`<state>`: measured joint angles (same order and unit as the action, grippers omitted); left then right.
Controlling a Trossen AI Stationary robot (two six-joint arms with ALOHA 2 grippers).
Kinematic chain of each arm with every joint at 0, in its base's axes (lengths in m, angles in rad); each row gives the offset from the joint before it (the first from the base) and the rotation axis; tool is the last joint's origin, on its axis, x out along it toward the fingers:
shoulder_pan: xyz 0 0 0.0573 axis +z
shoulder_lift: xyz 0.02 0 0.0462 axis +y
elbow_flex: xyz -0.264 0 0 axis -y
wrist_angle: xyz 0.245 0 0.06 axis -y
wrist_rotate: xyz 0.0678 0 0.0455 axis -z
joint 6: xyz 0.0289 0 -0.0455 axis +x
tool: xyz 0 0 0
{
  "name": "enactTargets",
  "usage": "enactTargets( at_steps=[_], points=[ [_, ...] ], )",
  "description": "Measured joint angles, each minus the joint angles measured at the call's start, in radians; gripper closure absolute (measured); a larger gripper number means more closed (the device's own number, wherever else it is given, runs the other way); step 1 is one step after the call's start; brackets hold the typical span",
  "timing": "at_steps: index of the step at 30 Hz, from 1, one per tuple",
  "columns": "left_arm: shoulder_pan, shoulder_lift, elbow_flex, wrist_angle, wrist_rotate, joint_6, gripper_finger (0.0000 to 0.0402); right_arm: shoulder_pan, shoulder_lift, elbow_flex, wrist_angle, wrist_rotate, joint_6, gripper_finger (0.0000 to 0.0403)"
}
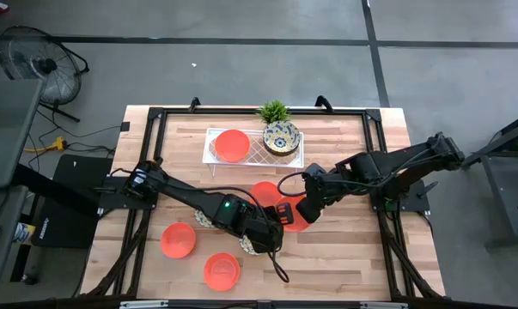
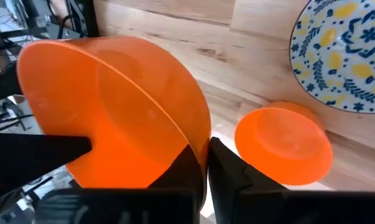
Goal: Pick & Place Mini bowls
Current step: Stack the orange bowl on the orange bowl on the shelf
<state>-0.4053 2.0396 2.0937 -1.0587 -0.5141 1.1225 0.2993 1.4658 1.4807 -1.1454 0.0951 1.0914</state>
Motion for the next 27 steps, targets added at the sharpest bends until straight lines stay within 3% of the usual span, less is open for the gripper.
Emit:
enactTargets(
  at_steps=[5, 16, 22, 27],
  points=[
    [0.0, 0.0, 0.0, -0.001, 0.016, -0.032, 0.0399, 0.0, -0.003, 0.0, 0.038, 0.006, -0.021, 0.0363],
    [0.0, -0.004, 0.002, -0.001, -0.009, -0.104, 0.0401, -0.002, -0.089, -0.003, 0.069, 0.026, -0.038, 0.0231],
    [0.0, -0.004, 0.002, -0.015, -0.024, -0.179, 0.0401, 0.016, -0.22, -0.003, 0.061, 0.188, 0.002, 0.0216],
    [0.0, -0.004, 0.002, -0.05, -0.042, -0.338, 0.0401, 0.077, -0.32, -0.003, 0.01, 0.358, 0.072, 0.0215]
  ],
)
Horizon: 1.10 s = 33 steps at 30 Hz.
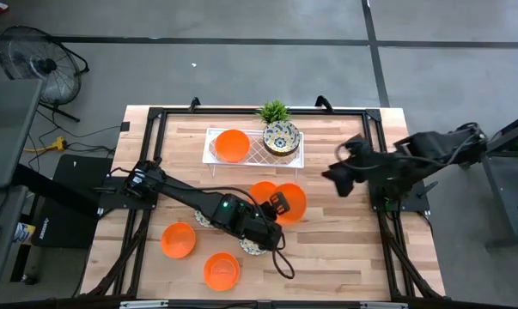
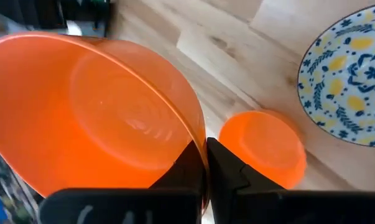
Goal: Pick & Place Mini bowls
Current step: Stack the orange bowl on the orange bowl on the shelf
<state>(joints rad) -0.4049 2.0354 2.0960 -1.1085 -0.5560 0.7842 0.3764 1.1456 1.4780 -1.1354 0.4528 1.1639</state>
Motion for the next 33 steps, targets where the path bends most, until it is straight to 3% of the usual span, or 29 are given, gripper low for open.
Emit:
enactTargets(
  at_steps=[6, 10, 15, 20, 24, 28, 33],
  points=[
    [0.043, -0.058, 0.0, -0.173, 0.027, -0.267, 0.0401, 0.108, -0.05, -0.022, -0.127, 0.123, 0.137, 0.0215],
    [0.093, -0.113, 0.0, -0.273, 0.027, -0.354, 0.0401, 0.167, -0.054, -0.098, -0.125, 0.159, 0.213, 0.0215],
    [0.178, -0.198, 0.0, -0.376, 0.092, -0.433, 0.0401, 0.204, -0.054, -0.234, -0.042, 0.145, 0.297, 0.0215],
    [0.305, -0.231, -0.001, -0.461, 0.176, -0.552, 0.0401, 0.221, -0.054, -0.388, 0.161, 0.088, 0.322, 0.0215],
    [0.415, -0.245, 0.003, -0.454, 0.296, -0.533, 0.0401, 0.222, -0.054, -0.507, 0.367, 0.059, 0.321, 0.0215],
    [0.496, -0.236, -0.002, -0.459, 0.316, -0.455, 0.0401, 0.222, -0.054, -0.598, 0.535, 0.029, 0.322, 0.0215],
    [0.546, -0.231, -0.001, -0.462, 0.317, -0.405, 0.0401, 0.222, -0.054, -0.652, 0.612, 0.023, 0.309, 0.0215]
  ],
)
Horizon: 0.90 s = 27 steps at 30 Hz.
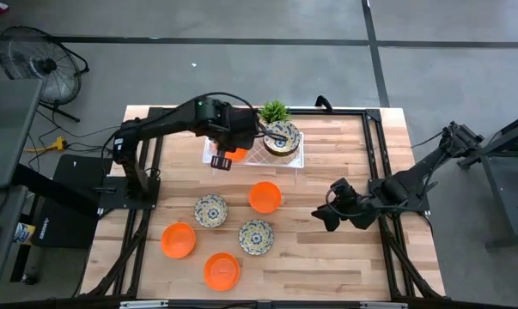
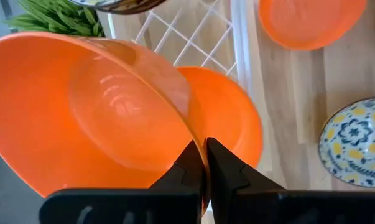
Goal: Pick & Place Mini bowls
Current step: Stack the orange bowl on the orange bowl on the shelf
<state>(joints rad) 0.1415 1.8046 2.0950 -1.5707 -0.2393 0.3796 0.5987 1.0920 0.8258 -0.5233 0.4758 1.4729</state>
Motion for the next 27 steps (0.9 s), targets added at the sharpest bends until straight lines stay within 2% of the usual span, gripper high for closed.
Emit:
enactTargets(
  at_steps=[5, 14, 22, 27],
  points=[
    [0.005, -0.003, -0.022, 0.001, -0.024, 0.015, 0.0401, 0.007, 0.0, -0.008, 0.001, 0.038, -0.004, 0.0215],
    [0.003, 0.001, -0.18, -0.001, -0.01, -0.052, 0.0401, 0.043, 0.0, -0.007, 0.005, 0.083, 0.019, 0.0215],
    [0.003, 0.001, -0.187, 0.0, 0.001, -0.045, 0.04, 0.045, 0.0, -0.007, 0.005, 0.097, 0.022, 0.0215],
    [0.003, 0.001, -0.187, 0.0, 0.002, -0.046, 0.0386, 0.045, 0.0, -0.007, 0.005, 0.098, 0.02, 0.0215]
  ],
)
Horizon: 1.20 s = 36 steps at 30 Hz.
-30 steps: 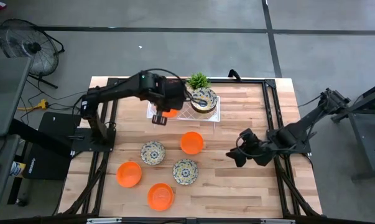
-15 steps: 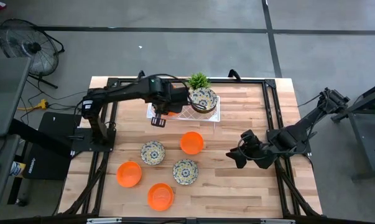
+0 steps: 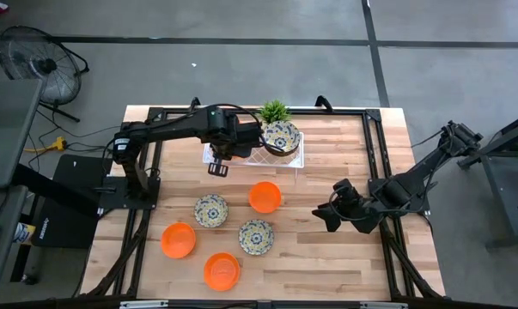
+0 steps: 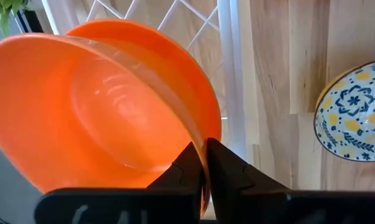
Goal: Pick & Place Mini bowls
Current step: Stack the orange bowl on the orange bowl on the shelf
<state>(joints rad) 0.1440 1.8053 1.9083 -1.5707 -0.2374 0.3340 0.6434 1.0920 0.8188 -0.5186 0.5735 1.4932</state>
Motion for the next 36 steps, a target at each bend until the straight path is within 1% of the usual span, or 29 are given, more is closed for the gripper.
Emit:
enactTargets(
  at_steps=[4, 10, 15, 22, 29, 33, 36],
  points=[
    [0.0, 0.0, 0.0, 0.0, 0.011, 0.001, 0.0364, 0.0, 0.0, 0.0, 0.0, 0.0, -0.001, 0.0215],
    [0.0, 0.0, 0.001, 0.0, 0.011, 0.02, 0.0318, 0.0, 0.0, 0.0, 0.0, 0.0, -0.008, 0.0215],
    [0.0, -0.001, 0.051, -0.001, 0.011, 0.028, 0.0294, 0.0, 0.0, 0.0, 0.0, -0.004, -0.009, 0.0215],
    [0.0, -0.002, 0.139, 0.0, 0.02, 0.028, 0.029, 0.0, 0.0, 0.0, 0.0, -0.005, -0.009, 0.0215],
    [-0.008, -0.002, 0.18, 0.0, 0.13, -0.005, 0.029, 0.0, 0.0, 0.0, 0.0, -0.014, 0.007, 0.0215],
    [-0.05, -0.002, 0.191, 0.0, 0.146, -0.035, 0.029, 0.0, 0.0, 0.001, 0.0, -0.029, 0.019, 0.0215],
    [-0.11, -0.002, 0.191, 0.0, 0.144, -0.079, 0.029, 0.0, 0.002, 0.001, 0.0, -0.03, 0.034, 0.0215]
  ],
)
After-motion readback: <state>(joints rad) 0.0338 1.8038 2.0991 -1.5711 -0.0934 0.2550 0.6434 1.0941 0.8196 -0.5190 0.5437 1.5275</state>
